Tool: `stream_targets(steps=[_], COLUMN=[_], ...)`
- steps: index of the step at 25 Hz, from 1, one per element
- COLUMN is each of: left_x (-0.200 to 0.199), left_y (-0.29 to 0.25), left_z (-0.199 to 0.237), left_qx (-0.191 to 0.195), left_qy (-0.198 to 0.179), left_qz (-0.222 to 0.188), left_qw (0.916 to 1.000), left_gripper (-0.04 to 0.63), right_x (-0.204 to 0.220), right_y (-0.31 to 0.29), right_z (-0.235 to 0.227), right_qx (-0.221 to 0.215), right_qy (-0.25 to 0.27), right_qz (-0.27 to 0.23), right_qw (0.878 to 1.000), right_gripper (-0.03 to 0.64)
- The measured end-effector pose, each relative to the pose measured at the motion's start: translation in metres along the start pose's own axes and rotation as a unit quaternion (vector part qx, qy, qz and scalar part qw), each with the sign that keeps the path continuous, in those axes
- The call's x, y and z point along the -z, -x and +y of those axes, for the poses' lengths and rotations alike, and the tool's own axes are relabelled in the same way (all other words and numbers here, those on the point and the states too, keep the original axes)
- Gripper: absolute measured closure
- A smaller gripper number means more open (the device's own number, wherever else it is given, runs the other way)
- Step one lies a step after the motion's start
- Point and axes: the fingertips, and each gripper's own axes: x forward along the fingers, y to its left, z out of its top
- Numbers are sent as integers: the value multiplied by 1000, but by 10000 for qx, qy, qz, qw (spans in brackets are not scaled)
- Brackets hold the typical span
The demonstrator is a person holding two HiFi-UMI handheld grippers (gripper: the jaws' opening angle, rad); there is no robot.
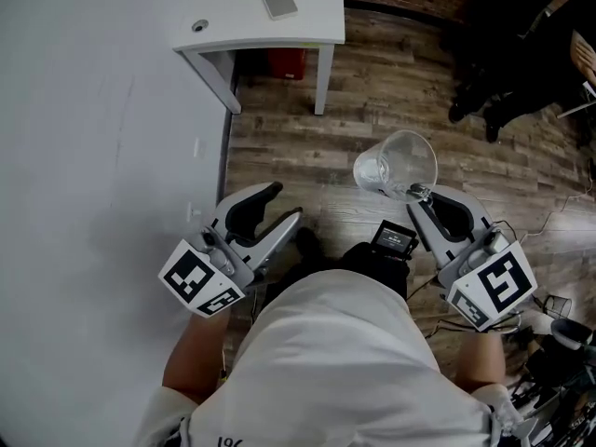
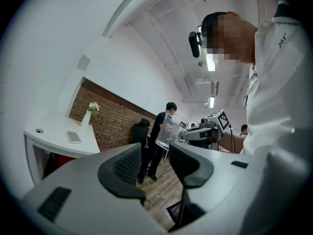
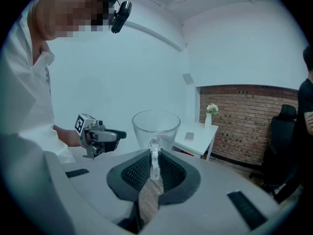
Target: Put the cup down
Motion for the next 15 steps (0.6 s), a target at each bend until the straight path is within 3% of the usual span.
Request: stream_targets(steps=[7, 15], left_x=[-3, -31], left_y=[-13, -70], left_z=[24, 69], left_qx=[-64, -484], left_qy=[73, 165], left_qz=[14, 15], left_qw=[10000, 9987], left_gripper=[425, 425], right_x=[-8, -30], right_y=[-24, -68], right_z=[-19, -96], right_qx=[-104, -548], right_qy=[35, 21], right_qz=[51, 114], right_qw=[9999, 9984], right_gripper=[575, 575])
